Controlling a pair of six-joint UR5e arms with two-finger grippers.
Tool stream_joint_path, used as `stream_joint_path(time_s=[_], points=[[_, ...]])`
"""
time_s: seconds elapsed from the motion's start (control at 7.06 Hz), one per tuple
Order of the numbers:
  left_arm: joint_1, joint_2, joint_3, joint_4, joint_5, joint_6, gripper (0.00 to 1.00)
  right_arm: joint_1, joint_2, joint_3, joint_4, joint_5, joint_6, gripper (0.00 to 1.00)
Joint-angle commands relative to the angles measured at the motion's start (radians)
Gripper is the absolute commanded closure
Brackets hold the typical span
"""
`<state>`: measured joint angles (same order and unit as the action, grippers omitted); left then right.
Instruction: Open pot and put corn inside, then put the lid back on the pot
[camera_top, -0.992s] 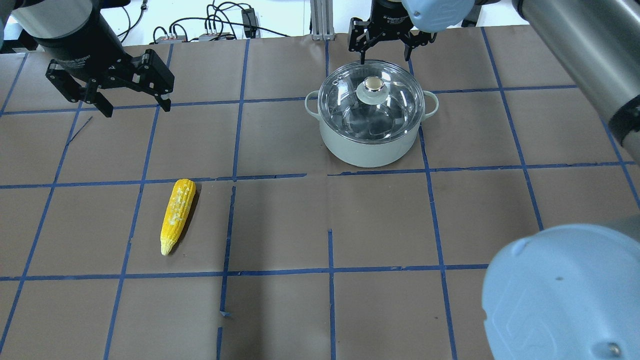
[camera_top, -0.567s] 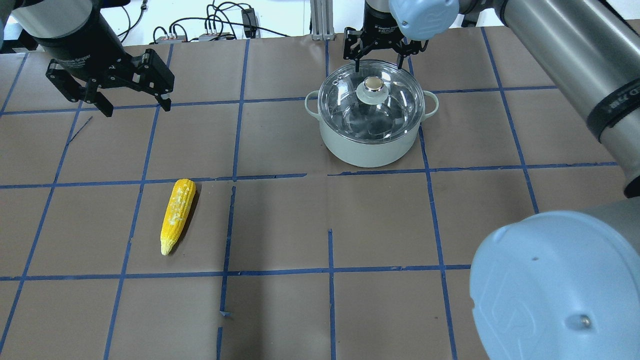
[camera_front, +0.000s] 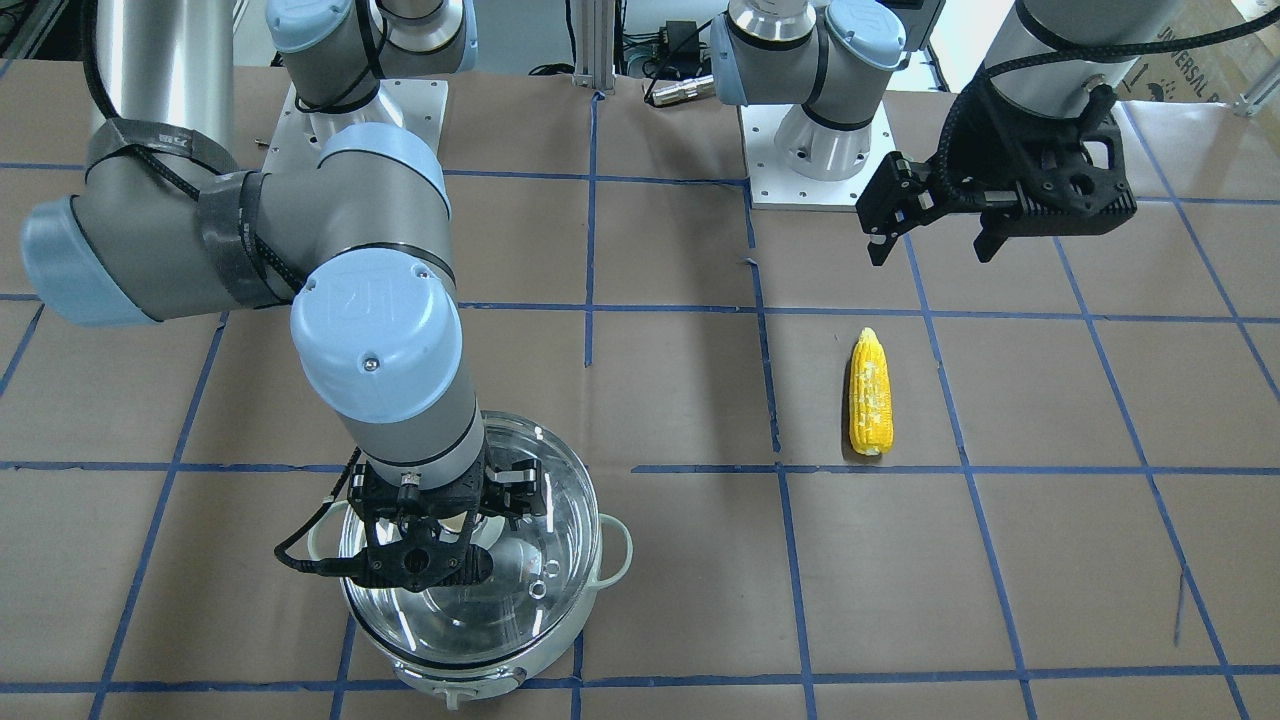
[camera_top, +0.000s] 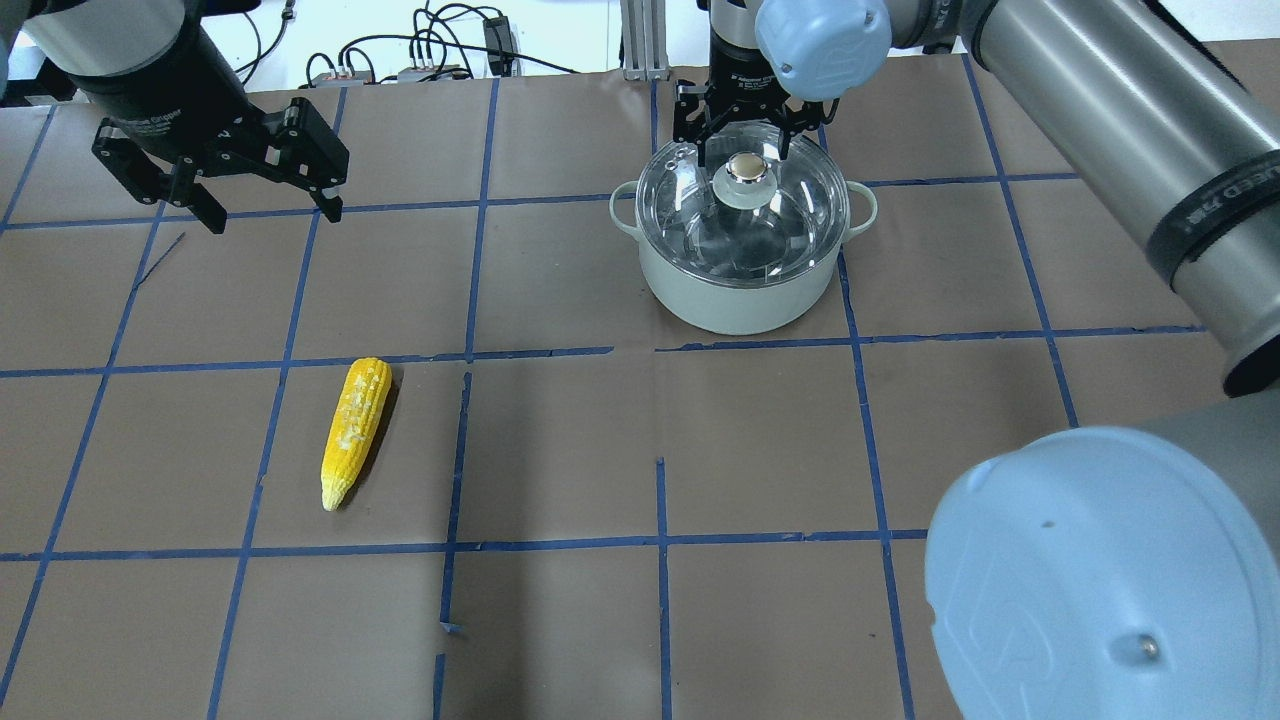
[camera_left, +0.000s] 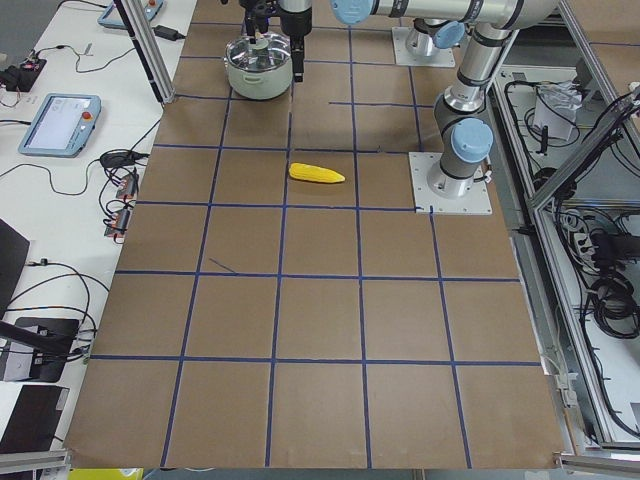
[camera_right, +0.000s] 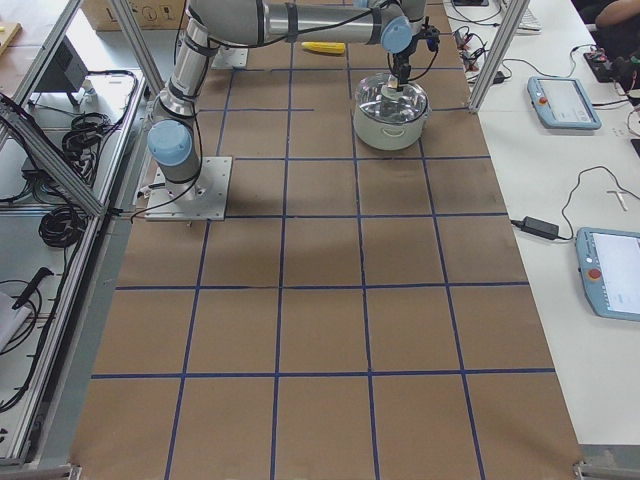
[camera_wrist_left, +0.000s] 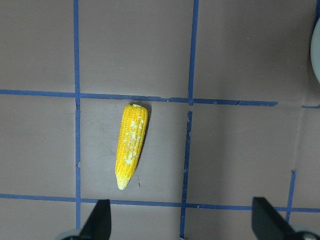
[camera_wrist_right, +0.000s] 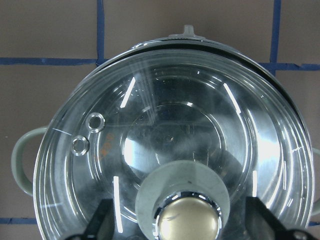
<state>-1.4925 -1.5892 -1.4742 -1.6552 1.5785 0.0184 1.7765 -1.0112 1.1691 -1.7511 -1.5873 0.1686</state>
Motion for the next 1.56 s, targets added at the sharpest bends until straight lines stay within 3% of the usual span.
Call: stream_joint_path(time_s=[0.0, 0.28, 0.57, 0.99, 1.42], points=[[0.000, 0.000, 0.000, 0.000, 0.000, 0.000, 0.00, 0.000, -0.006, 0.024, -0.002, 0.001, -0.014, 0.08], [0.000, 0.000, 0.000, 0.000, 0.000, 0.000, 0.00, 0.000, -0.006, 0.024, -0.002, 0.001, -0.024, 0.12], [0.000, 0.000, 0.000, 0.000, 0.000, 0.000, 0.00, 0.000, -0.006, 0.026, -0.002, -0.002, -0.024, 0.25], [0.000, 0.000, 0.000, 0.000, 0.000, 0.000, 0.00, -0.002, -0.010, 0.046, -0.002, 0.001, -0.032, 0.27], [0.000, 0.000, 0.000, 0.000, 0.000, 0.000, 0.00, -0.009, -0.015, 0.064, -0.004, 0.003, -0.050, 0.49]])
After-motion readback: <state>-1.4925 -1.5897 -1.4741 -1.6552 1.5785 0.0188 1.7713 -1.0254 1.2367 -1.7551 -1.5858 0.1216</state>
